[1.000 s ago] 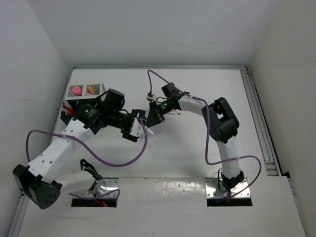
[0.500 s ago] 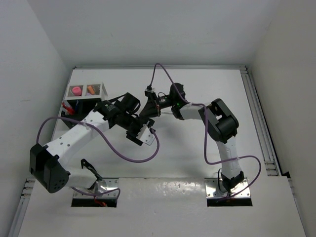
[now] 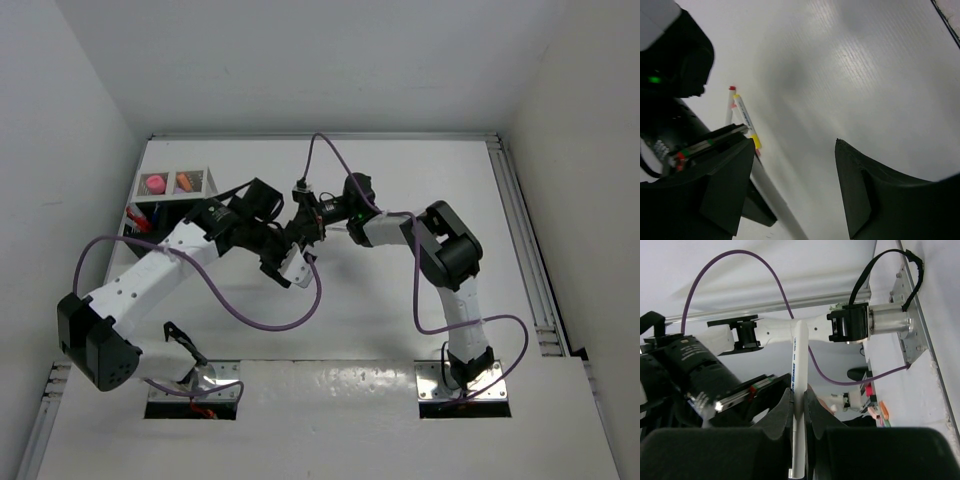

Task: Sort the stationery into containers
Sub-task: Pick up the pen from the center of the board.

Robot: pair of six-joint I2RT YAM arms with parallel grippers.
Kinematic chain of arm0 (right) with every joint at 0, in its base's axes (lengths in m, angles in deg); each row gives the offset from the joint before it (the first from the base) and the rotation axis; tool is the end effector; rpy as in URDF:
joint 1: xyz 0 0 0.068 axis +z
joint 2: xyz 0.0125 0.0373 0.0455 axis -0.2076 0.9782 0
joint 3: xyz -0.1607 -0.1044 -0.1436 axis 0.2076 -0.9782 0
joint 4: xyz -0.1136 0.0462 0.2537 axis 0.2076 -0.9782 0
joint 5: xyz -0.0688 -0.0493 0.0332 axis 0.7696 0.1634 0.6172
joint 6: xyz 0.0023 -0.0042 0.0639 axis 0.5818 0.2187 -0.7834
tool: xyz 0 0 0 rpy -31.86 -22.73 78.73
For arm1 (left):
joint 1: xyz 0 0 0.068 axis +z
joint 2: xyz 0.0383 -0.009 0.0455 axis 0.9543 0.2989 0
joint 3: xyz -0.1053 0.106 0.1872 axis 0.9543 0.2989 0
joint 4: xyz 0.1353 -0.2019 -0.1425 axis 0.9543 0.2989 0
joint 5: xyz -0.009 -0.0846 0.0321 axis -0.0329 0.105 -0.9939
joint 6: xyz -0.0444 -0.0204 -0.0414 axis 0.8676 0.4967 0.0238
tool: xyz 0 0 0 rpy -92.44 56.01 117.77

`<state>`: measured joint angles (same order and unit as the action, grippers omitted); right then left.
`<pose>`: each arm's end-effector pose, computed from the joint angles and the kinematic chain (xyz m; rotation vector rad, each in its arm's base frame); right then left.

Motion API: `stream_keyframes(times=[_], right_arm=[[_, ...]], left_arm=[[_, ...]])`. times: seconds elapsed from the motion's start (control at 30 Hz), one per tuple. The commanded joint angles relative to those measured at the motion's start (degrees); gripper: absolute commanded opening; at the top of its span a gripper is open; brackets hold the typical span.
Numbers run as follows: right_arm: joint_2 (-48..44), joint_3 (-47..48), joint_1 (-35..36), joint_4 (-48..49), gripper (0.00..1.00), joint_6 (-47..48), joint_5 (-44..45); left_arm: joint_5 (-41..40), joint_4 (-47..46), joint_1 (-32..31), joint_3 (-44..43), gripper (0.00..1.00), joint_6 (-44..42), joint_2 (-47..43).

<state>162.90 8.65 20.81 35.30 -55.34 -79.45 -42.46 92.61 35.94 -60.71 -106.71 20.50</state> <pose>0.3414 0.2767 0.1329 0.0378 -1.9339 -1.9427 0.2163 -0.1967 0.2790 2.1304 1.0927 -0.4623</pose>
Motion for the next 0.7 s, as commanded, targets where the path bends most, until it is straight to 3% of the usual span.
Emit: stream_keyframes(times=[0.0, 0.2, 0.33, 0.5, 0.67], right_arm=[[-2.5, 0.2, 0.7, 7.6, 0.0, -2.9, 0.0], [-3.4, -1.6, 0.6, 9.5, 0.0, -5.0, -0.1], [-2.2, -3.3, 0.1, 19.7, 0.0, -13.7, 0.5], [-3.3, -5.3, 0.1, 21.8, 0.0, -16.7, 1.5], [-6.3, -7.0, 1.0, 21.8, 0.0, -18.0, 2.9]], left_arm=[[4.0, -0.9, -0.8, -3.8, 0.72, 0.7, -0.1], [1.3, -4.7, 2.1, -1.7, 0.71, 5.2, -1.3], [-2.4, -9.5, 4.7, 2.9, 0.71, 13.2, -5.0], [-6.8, -13.8, 6.0, 6.7, 0.69, 16.3, -7.5], [-11.9, -23.7, 5.5, 12.4, 0.68, 21.3, -9.3]])
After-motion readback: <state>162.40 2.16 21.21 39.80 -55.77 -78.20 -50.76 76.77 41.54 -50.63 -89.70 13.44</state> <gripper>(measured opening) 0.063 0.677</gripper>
